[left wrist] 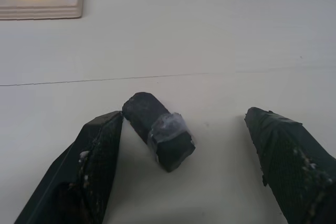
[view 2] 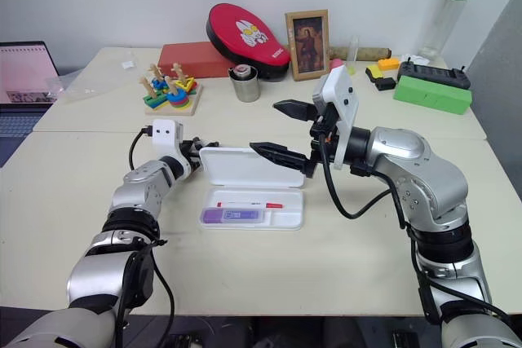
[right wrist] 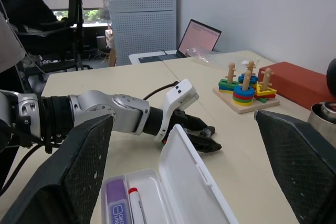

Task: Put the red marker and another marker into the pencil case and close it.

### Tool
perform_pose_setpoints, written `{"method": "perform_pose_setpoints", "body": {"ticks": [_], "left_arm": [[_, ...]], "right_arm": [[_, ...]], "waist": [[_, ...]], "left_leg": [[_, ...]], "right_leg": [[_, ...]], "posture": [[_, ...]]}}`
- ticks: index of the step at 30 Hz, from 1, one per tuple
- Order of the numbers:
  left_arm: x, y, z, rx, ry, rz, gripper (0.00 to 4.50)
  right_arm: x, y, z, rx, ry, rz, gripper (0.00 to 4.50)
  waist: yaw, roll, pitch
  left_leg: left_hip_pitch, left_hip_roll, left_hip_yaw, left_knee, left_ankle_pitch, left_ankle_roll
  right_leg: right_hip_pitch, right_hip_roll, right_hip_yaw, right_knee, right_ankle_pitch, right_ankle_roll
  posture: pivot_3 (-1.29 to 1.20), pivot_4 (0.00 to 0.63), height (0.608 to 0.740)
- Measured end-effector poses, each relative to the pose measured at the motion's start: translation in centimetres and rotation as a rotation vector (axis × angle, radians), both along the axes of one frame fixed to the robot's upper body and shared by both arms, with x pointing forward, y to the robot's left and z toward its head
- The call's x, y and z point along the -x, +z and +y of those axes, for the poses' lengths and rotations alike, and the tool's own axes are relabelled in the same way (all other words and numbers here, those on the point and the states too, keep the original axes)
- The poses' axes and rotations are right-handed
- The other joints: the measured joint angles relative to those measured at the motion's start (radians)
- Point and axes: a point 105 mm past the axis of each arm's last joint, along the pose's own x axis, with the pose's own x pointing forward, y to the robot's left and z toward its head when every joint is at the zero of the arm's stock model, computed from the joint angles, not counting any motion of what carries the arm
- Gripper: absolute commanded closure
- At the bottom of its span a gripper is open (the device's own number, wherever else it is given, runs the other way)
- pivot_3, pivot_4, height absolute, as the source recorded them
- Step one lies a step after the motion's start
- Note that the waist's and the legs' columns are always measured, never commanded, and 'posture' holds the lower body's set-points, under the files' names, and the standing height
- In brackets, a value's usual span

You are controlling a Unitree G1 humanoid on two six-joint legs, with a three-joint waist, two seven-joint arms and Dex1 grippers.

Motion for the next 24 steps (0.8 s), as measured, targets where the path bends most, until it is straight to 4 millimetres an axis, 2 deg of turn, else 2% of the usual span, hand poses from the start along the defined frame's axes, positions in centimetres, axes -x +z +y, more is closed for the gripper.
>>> {"method": "perform_pose_setpoints", "body": {"ticks": [3,10,21,24], "left_arm": [[-0.39,-0.05,-0.44,0.008,0.031,0.002,0.54],[-0.66,-0.28,-0.05,-0.006,0.100,0.024,1.84],[-0.45,-0.24,0.31,-0.021,0.110,0.043,3.74],[-0.41,-0.19,0.32,-0.022,0.112,0.044,4.00]], "right_arm": [[-0.04,-0.04,0.00,0.002,0.000,0.001,0.00],[-0.11,-0.04,-0.11,0.006,-0.007,0.000,0.00],[-0.23,0.15,-0.07,-0.002,-0.012,-0.003,0.00],[-0.44,0.48,-0.02,-0.012,-0.015,-0.012,0.00]], "waist": [[0.001,0.000,0.000],[0.000,0.000,-0.001],[0.002,0.000,-0.001],[0.002,0.000,-0.001]], "left_leg": [[0.000,0.000,0.000,0.000,0.000,0.000],[0.002,0.000,0.000,0.000,0.000,0.000],[0.001,0.000,0.000,0.000,0.000,0.000],[0.001,0.000,0.000,0.000,0.000,0.000]], "right_leg": [[0.000,0.000,0.000,0.000,0.000,0.000],[0.001,0.000,0.000,0.000,0.000,0.001],[0.001,0.000,0.000,-0.001,0.000,0.001],[0.001,0.000,0.000,-0.001,0.000,0.001]], "posture": [[0.00,0.150,0.740],[0.00,0.150,0.740],[0.00,0.150,0.740],[0.00,0.150,0.740]]}}
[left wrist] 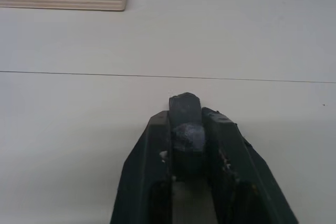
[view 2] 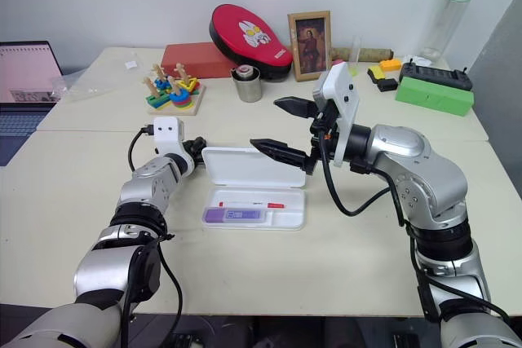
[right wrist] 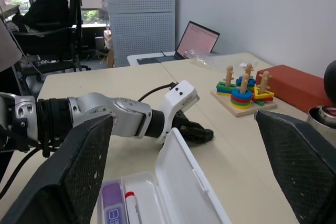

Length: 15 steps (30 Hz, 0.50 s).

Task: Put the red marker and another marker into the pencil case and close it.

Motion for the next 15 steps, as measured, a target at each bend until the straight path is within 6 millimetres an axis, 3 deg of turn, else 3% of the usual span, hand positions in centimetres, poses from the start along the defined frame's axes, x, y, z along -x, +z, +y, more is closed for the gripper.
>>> {"method": "perform_pose_setpoints", "body": {"ticks": [7,9,12,15], "left_arm": [[0.1,0.4,0.1,0.015,-0.008,-0.021,4.01],[0.4,1.9,-0.4,0.031,-0.072,-0.090,4.01],[1.6,7.6,-1.7,0.045,-0.262,-0.274,4.01],[5.0,13.8,-4.1,-0.037,-0.549,-0.424,4.01]], "right_arm": [[-0.4,0.3,-0.2,-0.012,-0.009,0.000,0.00],[-0.4,0.5,-0.4,-0.018,-0.011,-0.004,0.00],[0.2,1.1,-1.1,-0.031,0.009,-0.004,0.00],[2.2,1.0,-2.1,0.009,0.071,-0.005,0.00]], "waist": [[-0.001,0.000,0.000],[-0.002,0.000,0.000],[-0.003,0.000,0.000],[-0.001,0.000,0.000]], "left_leg": [[0.000,0.000,0.000,0.000,0.000,0.000],[-0.002,0.000,0.000,0.000,0.000,0.000],[-0.005,0.000,0.000,0.000,0.002,-0.003],[-0.005,0.000,0.000,-0.001,0.002,-0.003]], "right_leg": [[-0.001,0.000,0.000,0.000,0.000,0.000],[-0.002,0.000,0.000,0.000,0.000,0.000],[-0.004,0.000,0.000,-0.001,0.000,0.000],[-0.003,0.000,0.000,-0.003,0.000,0.000]], "posture": [[0.00,0.150,0.740],[0.00,0.150,0.740],[0.00,0.150,0.740],[0.00,0.150,0.740]]}}
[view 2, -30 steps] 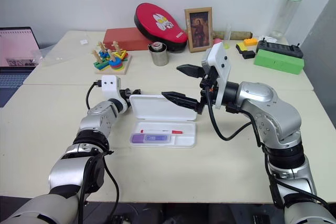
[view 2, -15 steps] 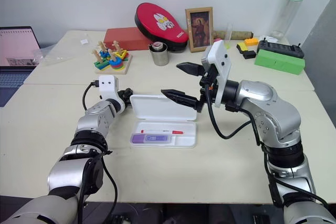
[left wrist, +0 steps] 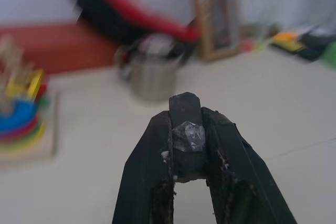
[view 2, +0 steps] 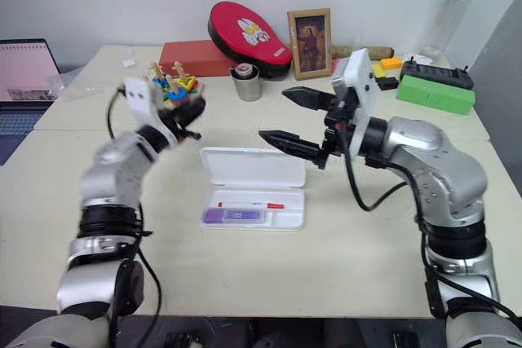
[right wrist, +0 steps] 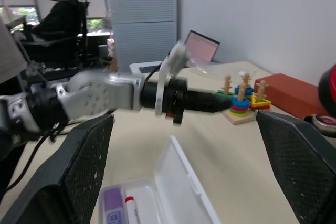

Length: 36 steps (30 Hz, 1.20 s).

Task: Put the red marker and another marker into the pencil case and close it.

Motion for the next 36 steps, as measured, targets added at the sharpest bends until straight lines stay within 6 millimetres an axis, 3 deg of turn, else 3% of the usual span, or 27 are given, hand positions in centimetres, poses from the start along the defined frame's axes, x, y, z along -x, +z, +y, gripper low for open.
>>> {"method": "perform_pose_setpoints", "body": {"ticks": [3,6,9,15,19,26,36], "left_arm": [[4.1,2.0,-3.3,-0.143,-0.299,-0.038,4.01],[8.3,0.7,-5.7,-0.295,-0.594,0.041,4.01],[10.3,-0.7,-6.9,-0.404,-0.745,0.098,4.01],[10.3,-7.8,-8.9,-0.605,-0.848,0.224,4.01],[9.9,-10.7,-10.5,-0.647,-0.865,0.250,4.01],[8.6,-13.2,-11.5,-0.704,-0.833,0.268,4.01],[8.9,-13.4,-12.8,-0.658,-0.854,0.281,4.01]], "right_arm": [[1.1,-0.9,-0.6,0.044,0.035,0.035,0.00],[1.7,-1.4,-1.1,0.084,0.033,0.041,0.00],[1.7,-2.0,-1.7,0.119,0.006,0.050,0.00],[1.9,-6.4,-2.1,0.302,-0.059,0.108,0.00],[2.1,-6.6,-1.9,0.313,-0.073,0.090,0.00],[2.0,-6.9,-1.9,0.315,-0.115,0.091,0.00],[2.1,-7.4,-2.1,0.317,-0.135,0.107,0.00]], "waist": [[-0.001,0.000,0.000],[-0.006,0.001,0.000],[-0.002,0.001,0.000],[0.003,0.000,0.000],[0.003,0.000,0.000],[0.003,0.000,0.000],[0.003,0.000,0.000]], "left_leg": [[0.001,0.000,0.001,0.000,-0.002,0.003],[0.003,0.000,0.001,0.000,-0.002,0.003],[0.003,0.000,0.001,0.000,-0.002,0.003],[0.002,0.000,0.001,0.001,-0.002,0.003],[0.001,0.000,0.001,0.002,-0.002,0.003],[0.001,0.000,0.001,0.002,-0.002,0.003],[0.001,0.000,0.001,0.002,-0.002,0.003]], "right_leg": [[0.000,0.000,0.000,0.001,0.000,0.000],[0.001,0.000,0.001,0.002,0.000,0.000],[0.001,0.000,0.001,0.002,-0.001,0.001],[0.001,0.000,0.001,0.001,-0.001,0.001],[0.000,0.000,0.001,0.001,0.000,0.000],[0.000,0.000,0.001,0.001,-0.001,0.000],[0.000,0.000,0.001,0.001,-0.001,0.000]], "posture": [[0.00,0.150,0.740],[0.00,0.150,0.740],[0.00,0.150,0.740],[0.00,0.150,0.740],[0.00,0.150,0.740],[0.00,0.150,0.740],[0.00,0.150,0.740]]}}
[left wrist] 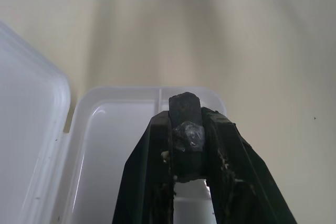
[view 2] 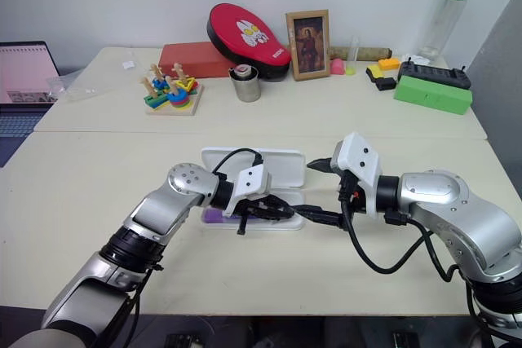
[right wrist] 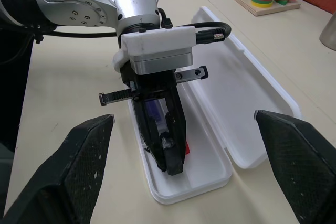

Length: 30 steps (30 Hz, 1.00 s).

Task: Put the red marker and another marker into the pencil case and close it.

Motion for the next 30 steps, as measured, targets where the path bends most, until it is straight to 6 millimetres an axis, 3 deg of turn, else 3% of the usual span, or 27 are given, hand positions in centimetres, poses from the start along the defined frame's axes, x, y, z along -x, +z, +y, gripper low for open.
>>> {"method": "perform_pose_setpoints", "body": {"ticks": [13,19,24,26,28,30], "left_arm": [[0.0,-0.1,0.0,-0.002,0.017,0.018,1.17],[0.2,0.8,-0.7,0.041,0.023,0.021,0.07],[0.1,2.0,-0.1,0.094,0.081,0.018,0.02],[-0.1,3.4,0.3,0.136,0.120,-0.013,0.02],[-0.6,5.8,1.6,0.213,0.233,-0.072,0.02],[-0.6,7.4,2.9,0.278,0.323,-0.116,0.00]], "right_arm": [[0.0,0.0,0.1,-0.006,0.000,0.001,0.00],[-0.3,-0.1,0.0,-0.009,-0.003,0.012,0.00],[-1.3,1.4,0.6,-0.063,-0.001,-0.038,0.00],[-2.3,2.8,1.0,-0.109,-0.012,-0.081,0.00],[-4.8,4.8,1.2,-0.170,-0.073,-0.125,0.00],[-6.3,5.6,1.2,-0.181,-0.112,-0.139,0.36]], "waist": [[0.000,0.000,0.000],[-0.001,0.000,0.000],[-0.009,0.000,0.000],[-0.009,0.000,0.000],[-0.015,0.000,0.000],[-0.012,0.000,0.000]], "left_leg": [[0.000,0.000,0.000,0.000,0.000,0.000],[0.000,0.000,0.000,0.000,0.000,0.000],[0.000,0.000,0.000,0.000,0.000,0.000],[0.001,0.000,0.000,0.000,0.000,0.000],[0.001,0.000,0.000,0.000,0.000,0.000],[0.002,0.000,0.000,0.000,0.000,0.000]], "right_leg": [[0.000,0.000,0.000,0.000,0.000,0.000],[0.000,0.000,0.000,0.000,0.000,0.000],[0.000,0.000,0.000,0.000,0.000,0.000],[0.000,0.000,0.000,0.000,0.000,0.000],[0.000,0.000,0.000,0.001,0.000,0.000],[0.001,0.000,0.000,0.000,0.000,0.000]], "posture": [[0.00,0.150,0.740],[0.00,0.150,0.740],[0.00,0.150,0.740],[0.00,0.150,0.740],[0.00,0.150,0.740],[0.00,0.150,0.740]]}}
